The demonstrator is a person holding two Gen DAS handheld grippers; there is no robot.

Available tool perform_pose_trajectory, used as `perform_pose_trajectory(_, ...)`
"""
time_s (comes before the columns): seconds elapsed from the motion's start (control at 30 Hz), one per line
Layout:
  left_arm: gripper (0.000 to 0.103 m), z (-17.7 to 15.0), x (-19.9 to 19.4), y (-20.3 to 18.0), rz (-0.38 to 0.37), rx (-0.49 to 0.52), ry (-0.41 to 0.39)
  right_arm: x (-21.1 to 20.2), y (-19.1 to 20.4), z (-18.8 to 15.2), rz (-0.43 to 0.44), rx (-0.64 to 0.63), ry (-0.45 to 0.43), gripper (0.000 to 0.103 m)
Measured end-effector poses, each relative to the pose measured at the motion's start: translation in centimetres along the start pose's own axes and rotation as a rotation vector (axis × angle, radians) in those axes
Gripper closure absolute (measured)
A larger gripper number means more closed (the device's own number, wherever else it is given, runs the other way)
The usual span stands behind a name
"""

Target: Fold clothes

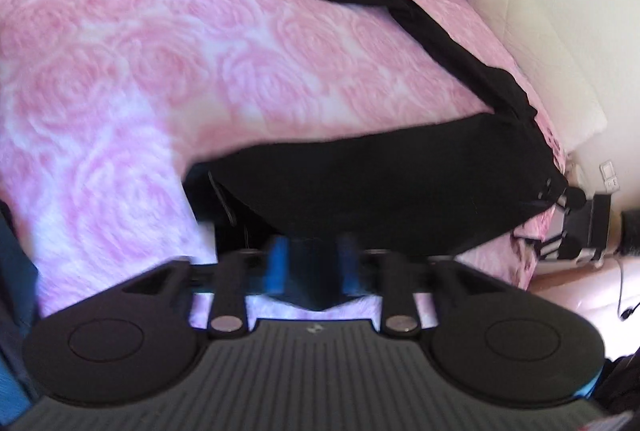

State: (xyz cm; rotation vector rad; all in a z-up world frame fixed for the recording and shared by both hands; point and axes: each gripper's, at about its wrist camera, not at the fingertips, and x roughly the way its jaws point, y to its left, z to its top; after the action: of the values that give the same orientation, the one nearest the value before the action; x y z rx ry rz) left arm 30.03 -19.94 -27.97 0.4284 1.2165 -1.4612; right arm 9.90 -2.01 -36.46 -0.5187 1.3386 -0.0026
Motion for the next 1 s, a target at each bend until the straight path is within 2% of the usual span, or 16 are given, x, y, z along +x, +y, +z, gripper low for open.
perform_pose_trajectory(0.13,0.065,-2.7,1.9,-0.9,0.073,0.144,-0.009,-0.7,0.6,0.1,-0.012,-0.04,-0.003,0.038)
perform_pose_trajectory(0.33,0.066,-5.3,5.1,-1.6,0.043,0.296,-0.013,-1.2,1.4,0.7,-0.017,-0.065,-0.015,0.038)
perform_pose_trajectory(0.37,0.067,-5.5,5.5,-1.4,0.033,0.292,-0.013,-1.3,1.6,0.8,-0.016,-0.07,-0.016,0.038)
perform_pose_trajectory(0.4,0.077,-5.4,5.5,-1.0,0.01,0.258,-0.007,-1.3,1.9,1.2,-0.014,-0.076,-0.016,0.038)
perform_pose_trajectory(0.43,0.103,-4.9,5.1,-0.3,-0.018,0.197,0.021,-1.3,2.2,1.7,-0.011,-0.083,-0.015,0.038)
perform_pose_trajectory(0.47,0.103,-4.3,4.6,0.3,-0.045,0.128,0.059,-1.4,2.3,2.0,-0.007,-0.09,-0.012,0.038)
perform_pose_trajectory(0.5,0.103,-3.9,3.4,0.4,-0.065,0.113,0.09,-1.5,2.4,2.2,-0.006,-0.096,-0.013,0.038)
perform_pose_trajectory(0.57,0.103,-3.0,0.5,-0.1,-0.097,0.144,0.145,-2.0,2.4,2.7,-0.004,-0.1,-0.025,0.038)
perform_pose_trajectory(0.63,0.103,-2.0,-2.3,-0.3,-0.128,0.134,0.137,-2.4,2.4,3.2,-0.001,-0.101,-0.036,0.038)
perform_pose_trajectory(0.7,0.103,-1.2,-3.4,0.1,-0.127,0.104,0.106,-2.6,2.4,3.7,0.007,-0.089,-0.045,0.038)
perform_pose_trajectory(0.9,0.103,-0.2,0.0,1.8,-0.058,0.039,0.162,-3.2,2.5,5.1,0.032,-0.054,-0.07,0.038)
perform_pose_trajectory(0.93,0.103,-0.4,0.5,2.1,-0.05,0.018,0.155,-3.4,2.7,5.3,0.035,-0.048,-0.076,0.038)
perform_pose_trajectory(1.0,0.1,-1.1,0.8,2.7,-0.051,-0.026,0.087,-3.9,3.5,5.5,0.036,-0.039,-0.093,0.038)
